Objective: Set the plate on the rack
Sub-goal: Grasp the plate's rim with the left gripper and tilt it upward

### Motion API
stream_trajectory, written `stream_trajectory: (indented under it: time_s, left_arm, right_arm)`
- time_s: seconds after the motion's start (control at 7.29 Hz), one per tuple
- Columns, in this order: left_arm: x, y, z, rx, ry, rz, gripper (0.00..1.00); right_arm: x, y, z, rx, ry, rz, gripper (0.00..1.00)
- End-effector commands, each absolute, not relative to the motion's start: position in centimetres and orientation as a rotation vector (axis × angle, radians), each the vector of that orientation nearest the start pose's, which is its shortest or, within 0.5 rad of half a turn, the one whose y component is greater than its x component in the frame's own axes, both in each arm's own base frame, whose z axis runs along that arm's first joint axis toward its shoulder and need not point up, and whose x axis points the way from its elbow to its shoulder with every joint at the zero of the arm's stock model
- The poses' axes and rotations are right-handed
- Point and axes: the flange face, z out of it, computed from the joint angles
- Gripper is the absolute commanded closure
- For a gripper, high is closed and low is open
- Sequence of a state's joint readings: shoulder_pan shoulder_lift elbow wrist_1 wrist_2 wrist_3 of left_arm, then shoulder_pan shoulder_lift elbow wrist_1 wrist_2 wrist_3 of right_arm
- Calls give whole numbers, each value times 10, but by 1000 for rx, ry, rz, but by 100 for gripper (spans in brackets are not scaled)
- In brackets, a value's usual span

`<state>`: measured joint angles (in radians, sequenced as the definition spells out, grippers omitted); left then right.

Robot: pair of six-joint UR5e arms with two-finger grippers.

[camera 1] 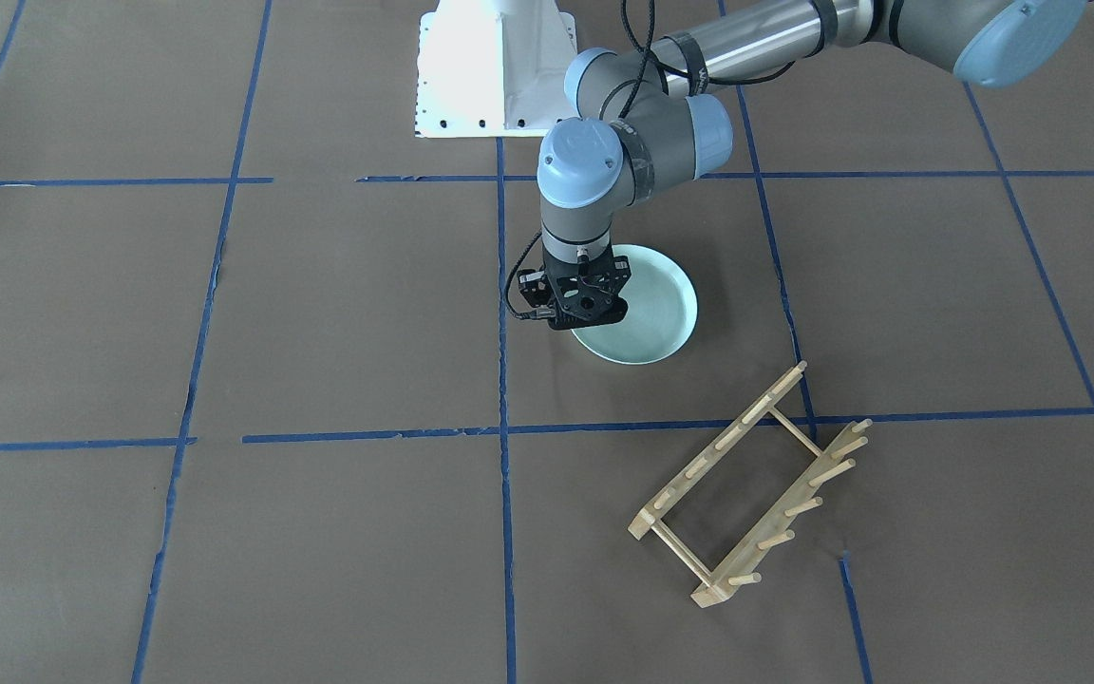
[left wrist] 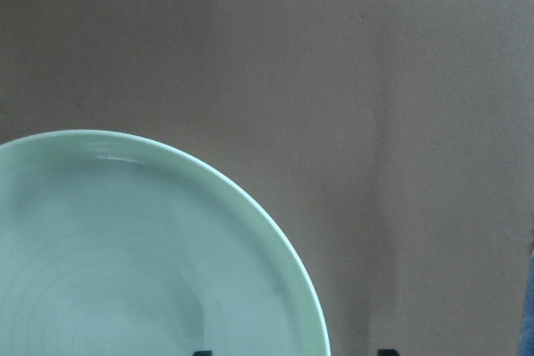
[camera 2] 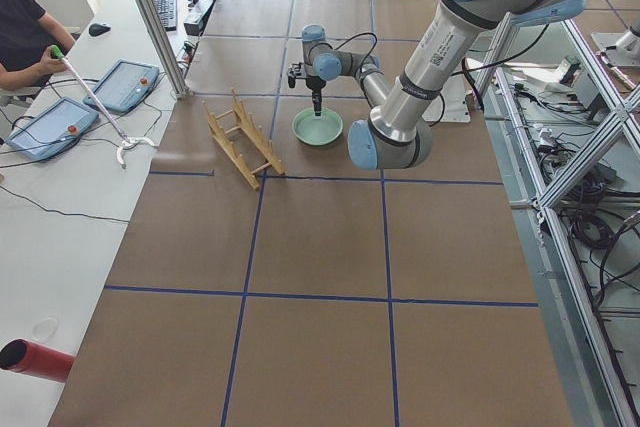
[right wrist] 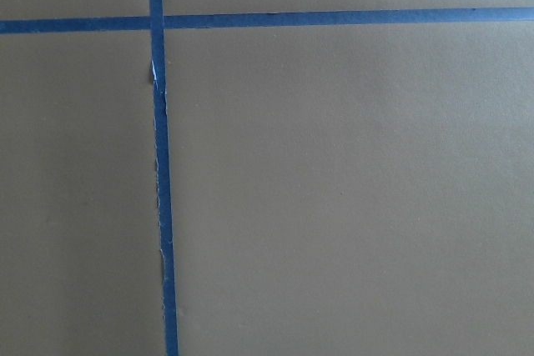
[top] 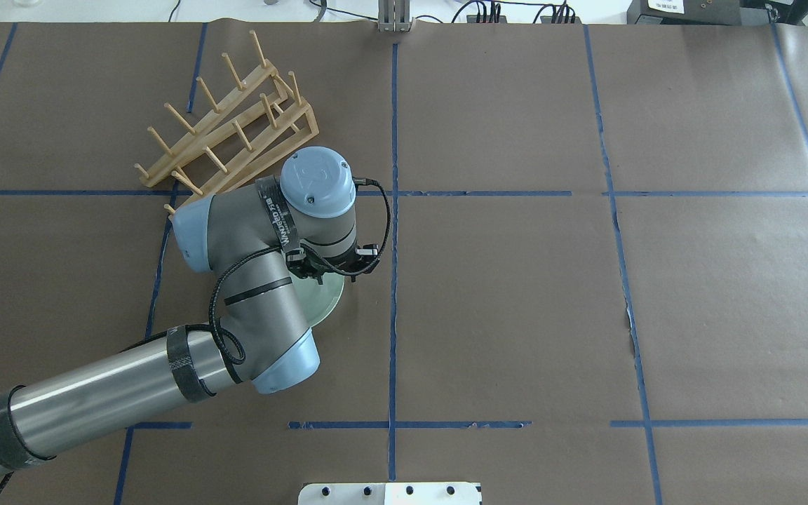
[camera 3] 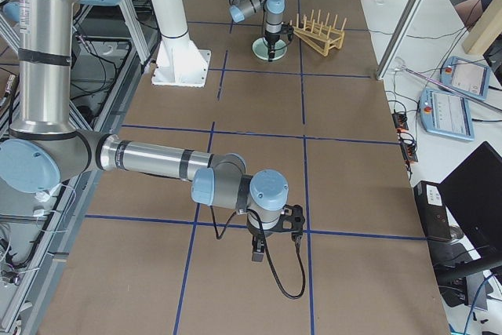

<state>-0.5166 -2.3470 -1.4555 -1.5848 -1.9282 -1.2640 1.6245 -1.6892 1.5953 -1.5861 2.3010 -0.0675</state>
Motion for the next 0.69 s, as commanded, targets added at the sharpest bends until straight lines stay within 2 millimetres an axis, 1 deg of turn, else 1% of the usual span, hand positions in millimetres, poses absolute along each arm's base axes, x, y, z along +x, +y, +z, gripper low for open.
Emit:
stream_trajectory:
  time_s: [0.0,0.14,0.27,0.41,0.55]
  left_arm:
    - [603,-447,238,-57,739,-73,63]
    - [602,-447,237,-55,742,-71,96]
    - [601,-446,236,-58,741,-72,100]
    - [600,-446,235,-58,743,-74,100]
    - [580,-455,215,-43,784,-116,100]
  right_arm:
    - [90,-426,706,-61,-734,27,0]
    - [90,-426,706,-61,-734,27,0]
    - [90,-426,706,-61,-734,27,0]
    - [90,-426,706,-61,-734,27,0]
    - [90,-426,706,-61,-734,27,0]
